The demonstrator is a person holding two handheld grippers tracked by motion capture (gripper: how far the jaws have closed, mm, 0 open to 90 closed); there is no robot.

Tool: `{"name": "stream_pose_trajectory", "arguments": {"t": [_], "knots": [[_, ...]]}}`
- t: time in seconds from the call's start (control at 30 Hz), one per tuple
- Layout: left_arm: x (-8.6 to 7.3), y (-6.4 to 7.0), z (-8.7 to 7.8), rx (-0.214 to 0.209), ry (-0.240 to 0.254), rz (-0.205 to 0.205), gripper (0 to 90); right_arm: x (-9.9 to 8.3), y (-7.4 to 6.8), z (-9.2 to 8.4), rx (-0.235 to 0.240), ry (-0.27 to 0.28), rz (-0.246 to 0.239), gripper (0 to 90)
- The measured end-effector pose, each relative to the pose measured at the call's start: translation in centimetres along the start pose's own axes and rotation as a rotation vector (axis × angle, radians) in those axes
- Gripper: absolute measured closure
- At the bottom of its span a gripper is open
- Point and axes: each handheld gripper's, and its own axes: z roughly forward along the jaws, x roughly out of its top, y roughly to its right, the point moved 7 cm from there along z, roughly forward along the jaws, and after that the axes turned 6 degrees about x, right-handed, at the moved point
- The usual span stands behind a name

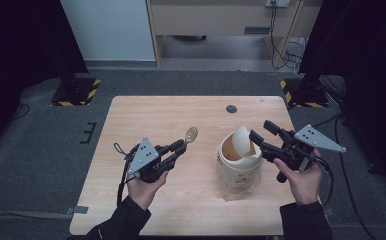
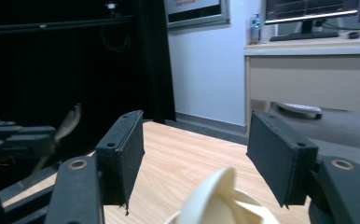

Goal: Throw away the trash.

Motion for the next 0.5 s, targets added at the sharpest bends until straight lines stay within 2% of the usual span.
{"name": "stream_pose_trajectory", "arguments": {"t": [0.03, 0.17, 0.33, 0.37, 0.5], "knots": [[0.0, 0.2, 0.3, -0.005, -0.001, -0.001, 79.7, 0.0, -0.5, 0.4, 0.023, 0.008, 0.011, 37.9], [0.1, 1.0, 0.8, -0.018, 0.004, 0.008, 79.7, 0.1, -1.5, 1.0, 0.055, 0.009, 0.017, 39.8], [0.3, 2.1, 1.2, -0.036, 0.008, 0.029, 79.6, -0.1, -2.2, 1.6, 0.086, 0.002, 0.024, 41.9], [0.4, 2.7, 1.6, -0.045, 0.008, 0.045, 79.7, -0.4, -2.5, 1.9, 0.101, -0.001, 0.031, 42.9], [0.3, 3.6, 2.1, -0.064, 0.005, 0.052, 79.7, -0.8, -2.9, 2.3, 0.121, -0.016, 0.032, 43.8]]}}
